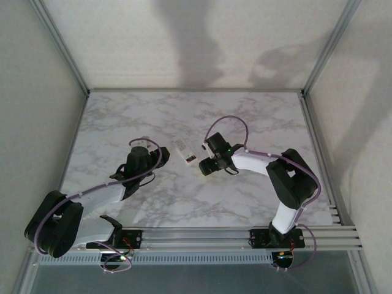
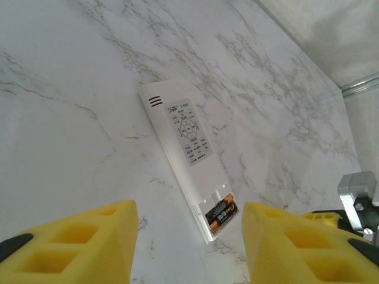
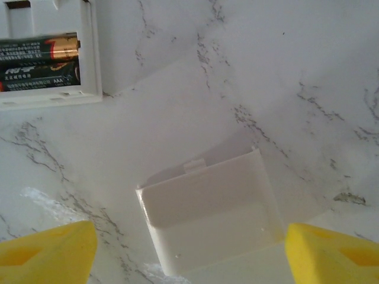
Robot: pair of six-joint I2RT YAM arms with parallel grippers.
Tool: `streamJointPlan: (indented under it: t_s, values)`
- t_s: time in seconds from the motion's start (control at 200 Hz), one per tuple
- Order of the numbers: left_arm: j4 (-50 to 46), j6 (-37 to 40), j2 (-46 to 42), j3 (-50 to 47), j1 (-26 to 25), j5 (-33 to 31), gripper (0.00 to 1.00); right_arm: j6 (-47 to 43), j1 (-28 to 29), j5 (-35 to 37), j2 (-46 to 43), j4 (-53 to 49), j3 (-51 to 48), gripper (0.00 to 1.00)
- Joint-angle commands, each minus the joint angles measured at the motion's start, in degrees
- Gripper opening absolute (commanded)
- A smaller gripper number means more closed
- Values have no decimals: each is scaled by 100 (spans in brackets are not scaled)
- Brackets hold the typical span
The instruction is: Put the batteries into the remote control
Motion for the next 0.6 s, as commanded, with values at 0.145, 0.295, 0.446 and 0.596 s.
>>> streamJointPlan:
  t_s: [0.145,0.295,0.446,0.596]
  values:
    - [-19,128,-87,-60,58,109,49,-395,35,415,296,29,-31,79]
    - [1,137,-113,-94,75,112,50,-308,127,547,160,46,-186,75]
    - [64,111,-122,-136,84,134,50,-216,205,551,127,-25,-263,65]
    - [117,94,-127,-175,84,153,50,-170,233,703,101,-119,-231,52]
